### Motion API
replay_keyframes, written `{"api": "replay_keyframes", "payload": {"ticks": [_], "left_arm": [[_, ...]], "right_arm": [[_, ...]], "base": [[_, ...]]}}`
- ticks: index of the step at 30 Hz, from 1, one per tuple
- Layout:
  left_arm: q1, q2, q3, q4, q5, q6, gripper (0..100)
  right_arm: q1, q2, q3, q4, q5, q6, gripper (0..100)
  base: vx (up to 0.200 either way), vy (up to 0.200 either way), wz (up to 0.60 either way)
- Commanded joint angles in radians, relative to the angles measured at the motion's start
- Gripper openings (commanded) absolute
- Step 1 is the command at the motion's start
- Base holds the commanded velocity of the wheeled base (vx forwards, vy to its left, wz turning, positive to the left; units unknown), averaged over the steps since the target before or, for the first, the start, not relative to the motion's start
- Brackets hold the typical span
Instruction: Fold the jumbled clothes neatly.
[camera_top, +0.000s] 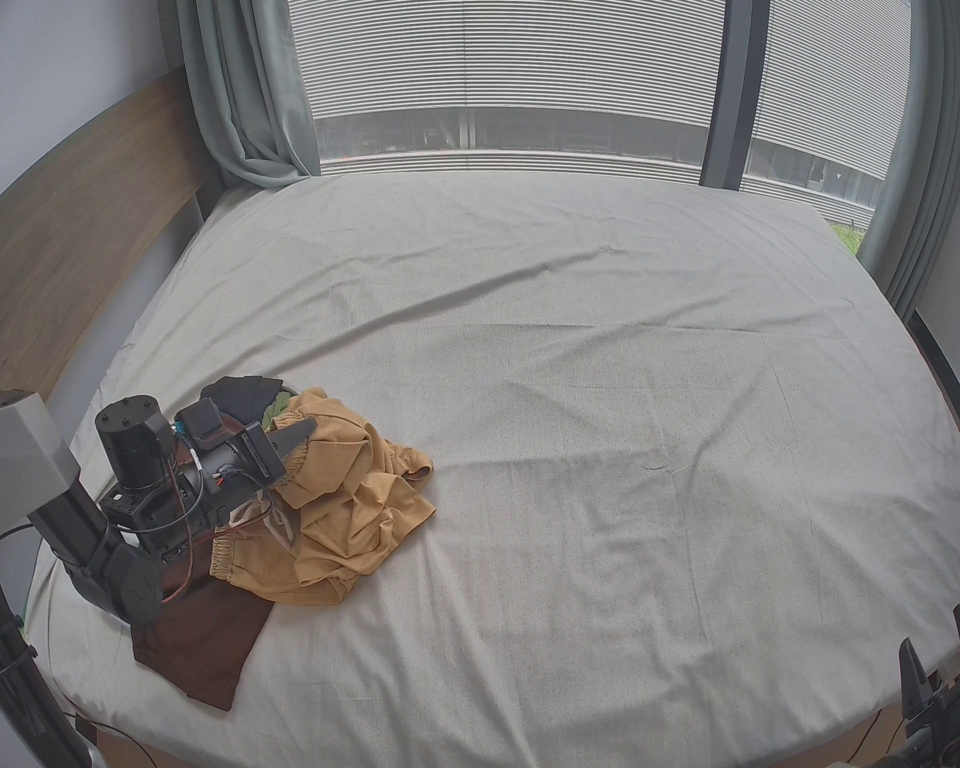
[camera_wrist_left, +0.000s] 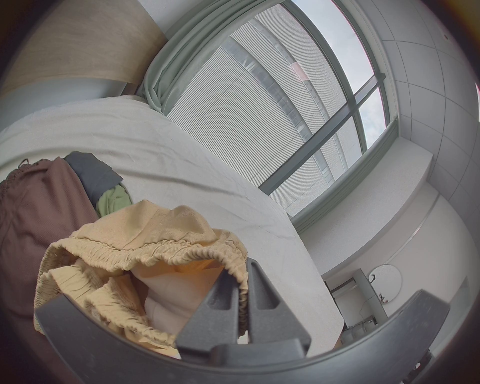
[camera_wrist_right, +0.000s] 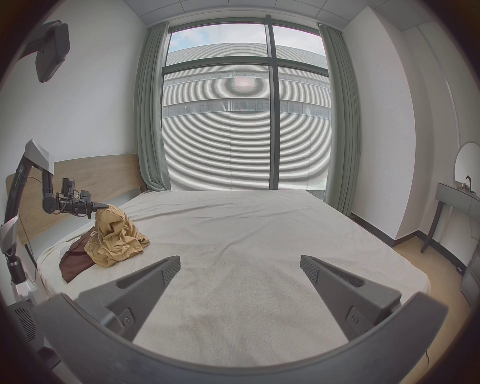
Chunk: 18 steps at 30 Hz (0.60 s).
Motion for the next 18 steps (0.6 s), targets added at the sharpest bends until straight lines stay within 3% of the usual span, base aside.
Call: {"api": "replay_keyframes", "payload": {"ticks": [1, 12, 15, 18], "left_arm": [[-0.023, -0.007, 0.013, 0.008, 0.003, -0.002, 0], [-0.067, -0.021, 0.032, 0.007, 0.041, -0.015, 0], [-0.118, -0.056, 0.027, 0.014, 0.08, -0.124, 0], [-0.147, -0.071, 0.023, 0.013, 0.115, -0.158, 0]], "right_arm": [[0.0, -0.016, 0.016, 0.0, 0.0, 0.0, 100], [0.0, -0.016, 0.016, 0.0, 0.0, 0.0, 100], [0.0, -0.016, 0.016, 0.0, 0.0, 0.0, 100], [0.0, -0.016, 0.016, 0.0, 0.0, 0.0, 100]], "base": [[0.0, 0.0, 0.0], [0.0, 0.0, 0.0], [0.0, 0.0, 0.0], [0.0, 0.0, 0.0]]}}
